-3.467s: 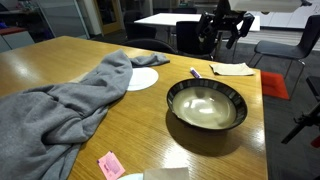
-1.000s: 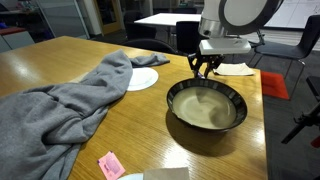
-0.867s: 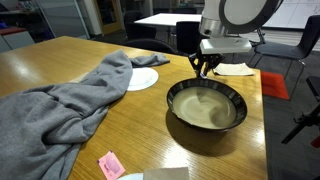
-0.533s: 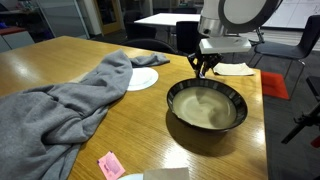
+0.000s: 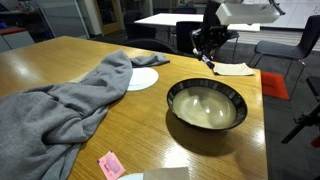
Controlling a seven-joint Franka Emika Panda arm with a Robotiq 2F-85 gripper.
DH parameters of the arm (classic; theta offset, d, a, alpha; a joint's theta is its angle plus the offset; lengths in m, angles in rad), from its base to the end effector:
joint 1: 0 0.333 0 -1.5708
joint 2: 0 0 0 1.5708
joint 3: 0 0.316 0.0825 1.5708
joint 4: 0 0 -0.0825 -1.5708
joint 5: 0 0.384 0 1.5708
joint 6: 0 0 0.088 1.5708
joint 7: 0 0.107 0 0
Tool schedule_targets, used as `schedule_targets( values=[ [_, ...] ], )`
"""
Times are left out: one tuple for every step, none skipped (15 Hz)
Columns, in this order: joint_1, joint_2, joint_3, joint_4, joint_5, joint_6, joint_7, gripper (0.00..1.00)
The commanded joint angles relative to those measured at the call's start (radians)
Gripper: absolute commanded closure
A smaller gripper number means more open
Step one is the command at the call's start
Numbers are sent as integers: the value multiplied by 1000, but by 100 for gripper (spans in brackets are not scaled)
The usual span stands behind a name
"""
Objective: Put the marker in the bowl
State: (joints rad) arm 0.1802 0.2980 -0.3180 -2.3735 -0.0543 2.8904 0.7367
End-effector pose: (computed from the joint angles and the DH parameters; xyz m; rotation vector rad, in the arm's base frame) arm 0.5248 -0.0723 0.2281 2.8375 -1.1989 0.3921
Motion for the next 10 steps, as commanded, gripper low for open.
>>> schedule_targets(
  values=[
    [79, -236, -77, -155, -198, 1, 69, 95],
    [100, -289, -90, -178, -230, -14, 55, 95],
    [100, -337, -85, -202, -278, -21, 62, 95],
    [96, -383, -71, -227, -300, -23, 42, 95],
    [94, -428, -55, -252, -298, -27, 8, 95],
    [100, -465, -45, -277, -299, -25, -14, 95],
    [114, -501, -40, -298, -269, -26, -56, 95],
    [-12, -527, 112, -325, -213, -13, -118, 95],
    [-6, -557, 133, -345, -157, -15, -179, 95],
    [-11, -581, 173, -367, -97, -23, -233, 95]
  ],
)
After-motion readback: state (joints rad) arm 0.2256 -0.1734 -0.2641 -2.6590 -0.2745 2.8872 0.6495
